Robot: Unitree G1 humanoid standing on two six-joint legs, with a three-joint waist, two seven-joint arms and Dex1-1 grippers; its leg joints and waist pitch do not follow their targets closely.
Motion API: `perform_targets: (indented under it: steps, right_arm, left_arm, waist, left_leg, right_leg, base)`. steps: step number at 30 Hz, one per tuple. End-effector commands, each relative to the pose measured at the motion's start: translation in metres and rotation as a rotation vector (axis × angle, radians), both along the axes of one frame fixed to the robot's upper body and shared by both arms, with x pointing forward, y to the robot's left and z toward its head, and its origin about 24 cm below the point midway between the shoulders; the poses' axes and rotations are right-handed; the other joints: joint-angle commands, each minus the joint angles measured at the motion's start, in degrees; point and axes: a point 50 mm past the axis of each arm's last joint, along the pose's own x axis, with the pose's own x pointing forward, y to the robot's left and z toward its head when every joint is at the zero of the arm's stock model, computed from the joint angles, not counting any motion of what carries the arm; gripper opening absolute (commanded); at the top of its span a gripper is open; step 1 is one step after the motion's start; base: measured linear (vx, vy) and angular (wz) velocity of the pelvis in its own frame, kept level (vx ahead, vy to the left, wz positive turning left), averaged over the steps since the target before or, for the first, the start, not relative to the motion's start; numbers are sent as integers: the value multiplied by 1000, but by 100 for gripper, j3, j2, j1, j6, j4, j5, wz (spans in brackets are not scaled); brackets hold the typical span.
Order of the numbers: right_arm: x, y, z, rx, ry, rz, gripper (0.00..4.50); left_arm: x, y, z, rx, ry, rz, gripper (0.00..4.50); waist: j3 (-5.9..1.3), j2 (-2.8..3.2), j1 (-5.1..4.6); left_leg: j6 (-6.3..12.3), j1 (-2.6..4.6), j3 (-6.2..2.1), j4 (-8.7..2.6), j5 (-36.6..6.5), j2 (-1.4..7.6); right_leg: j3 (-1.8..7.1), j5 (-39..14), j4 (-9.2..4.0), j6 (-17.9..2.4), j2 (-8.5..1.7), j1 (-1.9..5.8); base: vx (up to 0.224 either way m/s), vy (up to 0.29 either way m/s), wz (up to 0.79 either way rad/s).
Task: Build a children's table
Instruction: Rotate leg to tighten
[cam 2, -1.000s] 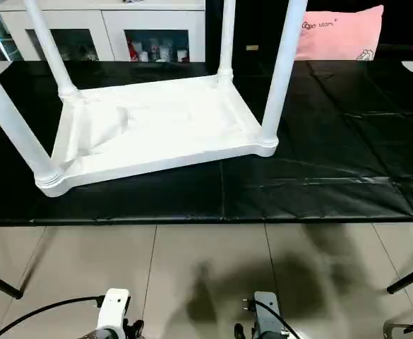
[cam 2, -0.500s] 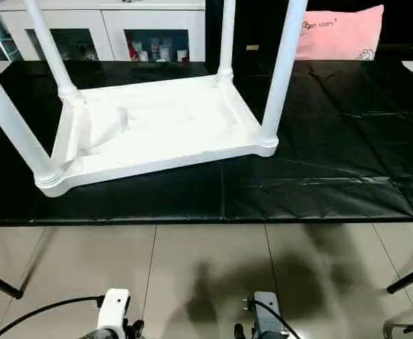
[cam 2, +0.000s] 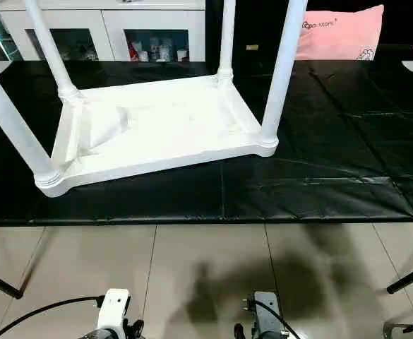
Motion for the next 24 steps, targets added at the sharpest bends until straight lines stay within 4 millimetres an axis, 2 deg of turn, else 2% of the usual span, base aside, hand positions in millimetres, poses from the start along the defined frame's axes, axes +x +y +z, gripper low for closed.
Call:
perform_targets:
  steps: [1, 24]
  right_arm:
    - [-6, 0, -2, -3, 23, 8, 450]
    - [-6, 0, -2, -3, 23, 8, 450]
  left_arm:
    - [-1, 2, -1, 5, 11, 3, 260]
    - [-1, 2, -1, 5, 11, 3, 260]
  waist:
    - [-161, -28, -11]
    - [-160, -21, -10]
  left_leg:
    - [111, 100, -248, -553, -2031, 562]
    - [109, 104, -248, -556, -2030, 566]
  right_leg:
    - [298, -1314, -508, -1357, -576, 90]
    - [297, -1289, -506, -1365, -575, 89]
  base:
    - [0, 0, 0]
    - [0, 0, 0]
